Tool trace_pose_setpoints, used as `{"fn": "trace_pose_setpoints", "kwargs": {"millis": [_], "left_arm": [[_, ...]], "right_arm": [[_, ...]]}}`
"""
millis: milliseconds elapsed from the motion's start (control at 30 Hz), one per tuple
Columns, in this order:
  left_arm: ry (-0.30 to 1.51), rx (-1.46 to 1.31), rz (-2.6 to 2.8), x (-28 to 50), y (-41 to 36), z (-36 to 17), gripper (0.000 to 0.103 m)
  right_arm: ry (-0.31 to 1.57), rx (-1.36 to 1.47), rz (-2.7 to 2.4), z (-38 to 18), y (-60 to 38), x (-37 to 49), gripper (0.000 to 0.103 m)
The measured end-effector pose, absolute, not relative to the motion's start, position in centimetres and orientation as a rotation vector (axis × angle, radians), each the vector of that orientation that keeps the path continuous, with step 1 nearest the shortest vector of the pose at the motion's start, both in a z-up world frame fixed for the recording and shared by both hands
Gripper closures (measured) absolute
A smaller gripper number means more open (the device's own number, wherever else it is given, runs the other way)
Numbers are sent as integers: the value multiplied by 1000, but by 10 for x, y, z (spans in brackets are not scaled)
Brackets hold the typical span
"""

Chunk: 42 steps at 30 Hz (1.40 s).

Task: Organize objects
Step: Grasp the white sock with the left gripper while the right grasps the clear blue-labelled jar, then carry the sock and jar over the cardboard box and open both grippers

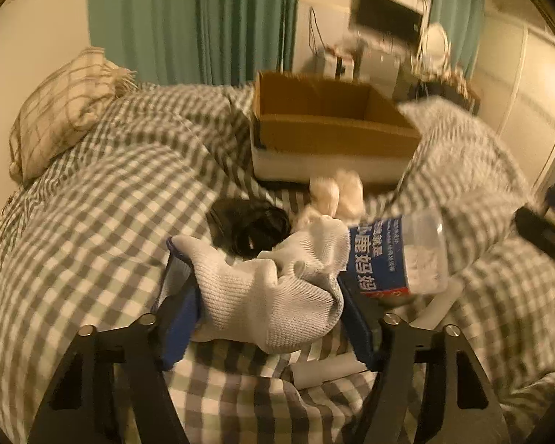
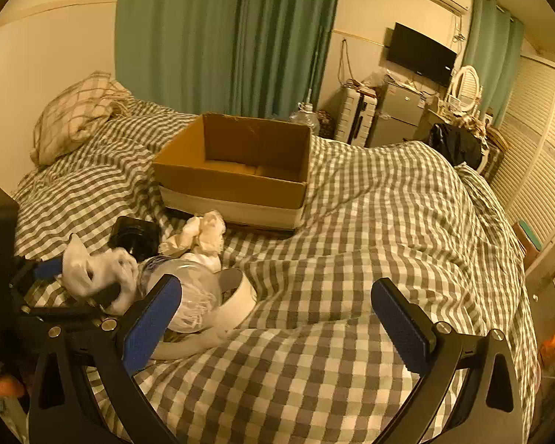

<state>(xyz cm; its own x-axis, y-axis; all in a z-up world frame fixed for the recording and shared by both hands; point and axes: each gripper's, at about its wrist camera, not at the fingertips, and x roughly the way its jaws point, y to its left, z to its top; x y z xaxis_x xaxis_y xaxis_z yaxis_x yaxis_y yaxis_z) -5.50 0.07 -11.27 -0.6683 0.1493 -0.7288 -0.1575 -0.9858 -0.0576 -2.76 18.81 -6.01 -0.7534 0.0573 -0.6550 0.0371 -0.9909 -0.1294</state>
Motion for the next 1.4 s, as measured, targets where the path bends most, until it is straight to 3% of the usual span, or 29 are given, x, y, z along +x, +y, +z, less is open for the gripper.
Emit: {"fn": "trace_pose_setpoints", "kwargs": {"millis": [367, 600, 633, 700, 800, 1167, 1400], "left_arm": [[41, -1082, 2878, -51, -31, -84, 34], [28, -1106, 2845, -54, -31, -93, 34], [30, -1108, 2844, -54, -31, -93, 34], [29, -1099, 2855, -52, -31, -93, 34], [37, -1080, 2865, -47, -29, -88, 34], [38, -990, 2852, -62, -18, -48, 34], [48, -894, 2830, -109, 7, -7, 34]], "right_arm": [[-473, -1309, 3060, -95, 143, -75, 1], [-440, -1537, 3010, -134, 134, -103, 10], [-446, -1552, 3017, -135, 133, -101, 12], [-461, -1574, 3039, -136, 127, -98, 28], [-527, -1552, 3034, -136, 120, -91, 29], [-488, -1223, 3122, -68, 138, -65, 32], [-521, -971, 3122, -1, 157, -96, 32]]}}
